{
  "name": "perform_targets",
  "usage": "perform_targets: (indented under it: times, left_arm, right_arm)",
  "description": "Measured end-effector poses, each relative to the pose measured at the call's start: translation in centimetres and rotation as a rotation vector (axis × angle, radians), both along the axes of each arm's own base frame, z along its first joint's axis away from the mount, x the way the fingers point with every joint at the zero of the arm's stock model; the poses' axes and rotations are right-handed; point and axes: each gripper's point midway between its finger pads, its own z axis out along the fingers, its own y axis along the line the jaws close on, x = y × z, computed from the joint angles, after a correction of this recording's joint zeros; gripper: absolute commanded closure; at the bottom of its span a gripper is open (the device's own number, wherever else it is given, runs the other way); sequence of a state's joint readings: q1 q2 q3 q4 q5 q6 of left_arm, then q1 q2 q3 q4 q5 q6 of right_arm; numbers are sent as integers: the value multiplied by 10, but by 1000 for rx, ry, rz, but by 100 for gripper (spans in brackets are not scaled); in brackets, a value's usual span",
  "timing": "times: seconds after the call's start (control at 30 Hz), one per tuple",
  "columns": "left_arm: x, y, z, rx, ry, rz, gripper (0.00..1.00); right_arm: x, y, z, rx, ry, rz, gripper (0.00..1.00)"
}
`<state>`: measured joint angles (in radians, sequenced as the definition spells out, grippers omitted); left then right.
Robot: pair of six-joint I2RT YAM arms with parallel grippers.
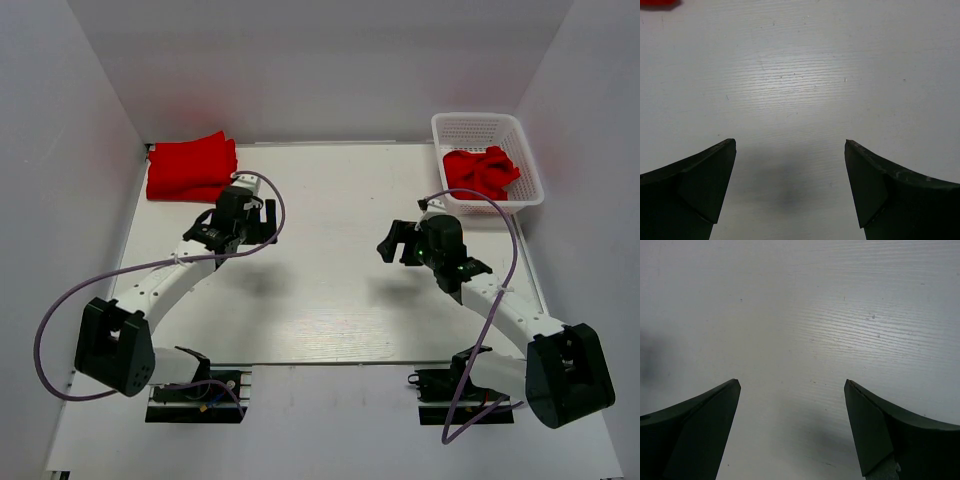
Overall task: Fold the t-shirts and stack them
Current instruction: Grab crumpled tshirt from bin with the right arm
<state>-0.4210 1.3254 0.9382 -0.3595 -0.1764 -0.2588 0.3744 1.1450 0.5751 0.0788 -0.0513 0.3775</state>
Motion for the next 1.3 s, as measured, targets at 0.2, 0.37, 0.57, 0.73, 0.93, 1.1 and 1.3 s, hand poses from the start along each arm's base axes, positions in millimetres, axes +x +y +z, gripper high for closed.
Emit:
perform_targets:
  times: [0.2,0.37,0.57,0.73,0.93,1.1,1.3]
  left_arm:
    - [-2,1,11,-16,-36,0,0]
    - [-7,3,28,-43,-95,0,0]
    - [-8,3,35,-53,-118,0,0]
    - [-9,4,33,-52,-115,-1,0]
    - [-10,3,29,-44,-110,-10,0]
    - [-10,2,29,-39,-112,-17,0]
    - [-9,2,22,-23,-96,-22,0]
  right_arm:
    - [1,-2,2,-16,-17,4,10]
    - [1,-2,11,-14,-48,9,10]
    - [7,-8,6,-61,-36,-13,10]
    - [54,-27,9,-154,1,-158,10]
    - [158,-75,47,-214,-4,-363,10]
    - [222,-149,70,-257,15,-523,10]
    - [260,-236,41,-314,119,-641,10]
